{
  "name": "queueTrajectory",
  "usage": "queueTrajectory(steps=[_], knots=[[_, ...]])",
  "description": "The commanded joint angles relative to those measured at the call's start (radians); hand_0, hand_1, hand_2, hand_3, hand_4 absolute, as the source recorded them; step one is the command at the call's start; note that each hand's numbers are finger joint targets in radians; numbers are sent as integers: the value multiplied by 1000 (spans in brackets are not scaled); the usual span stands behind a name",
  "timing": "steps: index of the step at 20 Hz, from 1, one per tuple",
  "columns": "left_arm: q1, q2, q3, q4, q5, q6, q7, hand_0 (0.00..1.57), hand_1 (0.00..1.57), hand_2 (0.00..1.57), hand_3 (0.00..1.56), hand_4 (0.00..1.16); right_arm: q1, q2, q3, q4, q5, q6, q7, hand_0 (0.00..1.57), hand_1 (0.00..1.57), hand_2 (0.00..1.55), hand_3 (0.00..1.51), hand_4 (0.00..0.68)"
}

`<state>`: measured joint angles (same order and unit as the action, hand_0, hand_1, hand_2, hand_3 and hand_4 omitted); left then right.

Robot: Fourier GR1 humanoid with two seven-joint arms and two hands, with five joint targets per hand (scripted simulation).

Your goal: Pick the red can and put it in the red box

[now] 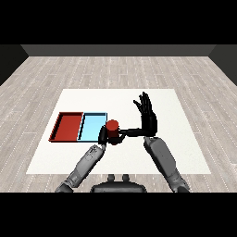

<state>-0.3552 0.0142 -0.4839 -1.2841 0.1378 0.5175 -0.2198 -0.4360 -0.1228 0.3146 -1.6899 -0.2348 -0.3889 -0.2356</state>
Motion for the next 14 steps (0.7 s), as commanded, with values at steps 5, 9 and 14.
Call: queueTrajectory(steps=[5, 9, 14], knots=[[38, 99, 98, -98, -7, -57, 25, 1571, 1571, 1571, 1468, 1134, 174, -85, -175, -79, -98, 113, -43, 0, 0, 0, 0, 0], [48, 159, 125, -147, -46, -52, 34, 1571, 1571, 1571, 1462, 1118, 216, -122, -284, 12, -142, 173, -101, 0, 0, 0, 0, 0], [54, 274, 182, -220, -94, -63, 148, 1571, 1571, 1552, 1437, 1115, 327, -112, -244, 49, -87, 189, -132, 0, 0, 0, 0, 0]])
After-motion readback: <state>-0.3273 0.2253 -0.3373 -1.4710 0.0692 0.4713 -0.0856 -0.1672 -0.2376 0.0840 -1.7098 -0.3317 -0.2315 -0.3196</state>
